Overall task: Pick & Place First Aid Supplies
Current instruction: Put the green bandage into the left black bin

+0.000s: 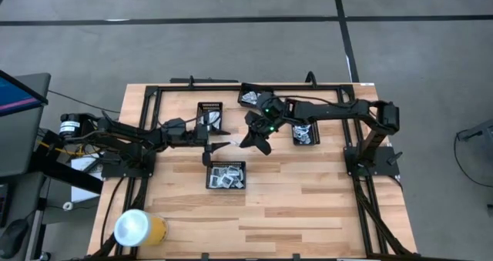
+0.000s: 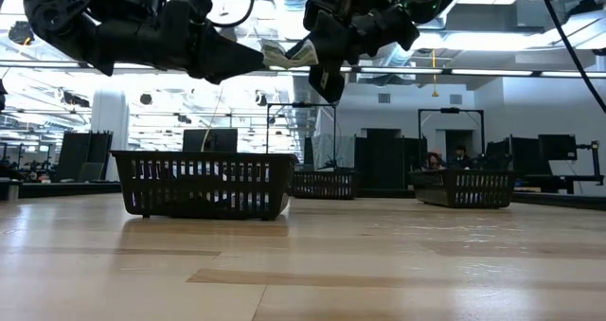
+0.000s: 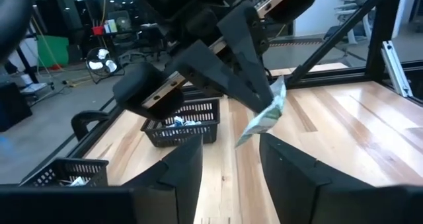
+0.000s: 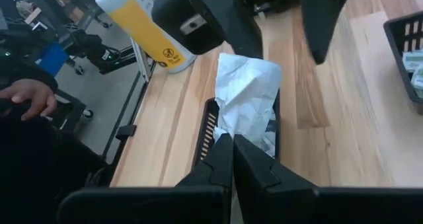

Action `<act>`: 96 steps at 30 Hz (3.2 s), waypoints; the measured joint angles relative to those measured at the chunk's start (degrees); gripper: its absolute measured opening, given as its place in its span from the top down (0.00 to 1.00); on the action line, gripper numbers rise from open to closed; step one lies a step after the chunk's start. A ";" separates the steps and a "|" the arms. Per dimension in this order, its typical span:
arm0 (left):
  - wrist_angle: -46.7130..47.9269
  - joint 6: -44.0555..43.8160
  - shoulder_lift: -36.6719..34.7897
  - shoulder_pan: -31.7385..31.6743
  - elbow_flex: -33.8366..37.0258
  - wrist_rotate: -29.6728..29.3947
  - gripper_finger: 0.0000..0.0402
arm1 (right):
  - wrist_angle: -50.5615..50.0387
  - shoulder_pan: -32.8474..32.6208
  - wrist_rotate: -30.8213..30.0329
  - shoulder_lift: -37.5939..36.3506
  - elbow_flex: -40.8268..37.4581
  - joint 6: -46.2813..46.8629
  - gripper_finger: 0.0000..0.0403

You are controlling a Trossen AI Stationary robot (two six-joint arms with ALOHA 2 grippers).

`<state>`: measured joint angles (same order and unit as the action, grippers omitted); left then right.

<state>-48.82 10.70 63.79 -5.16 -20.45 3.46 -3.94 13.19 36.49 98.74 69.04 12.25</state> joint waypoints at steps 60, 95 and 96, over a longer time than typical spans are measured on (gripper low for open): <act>-1.54 -1.97 1.64 0.50 -0.07 4.26 0.99 | -2.37 -2.84 -10.61 -0.11 0.04 0.83 0.53; -0.93 -3.69 1.64 -1.39 -0.04 4.37 0.99 | -7.66 -3.21 -18.56 -0.11 0.04 -0.79 0.39; -0.91 -3.69 1.64 -1.39 -0.04 4.37 0.99 | -7.66 -3.12 -18.56 -0.11 0.04 -0.79 0.39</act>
<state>-49.74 7.01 65.43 -6.55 -20.49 7.84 -11.60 10.07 17.93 98.63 69.08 11.46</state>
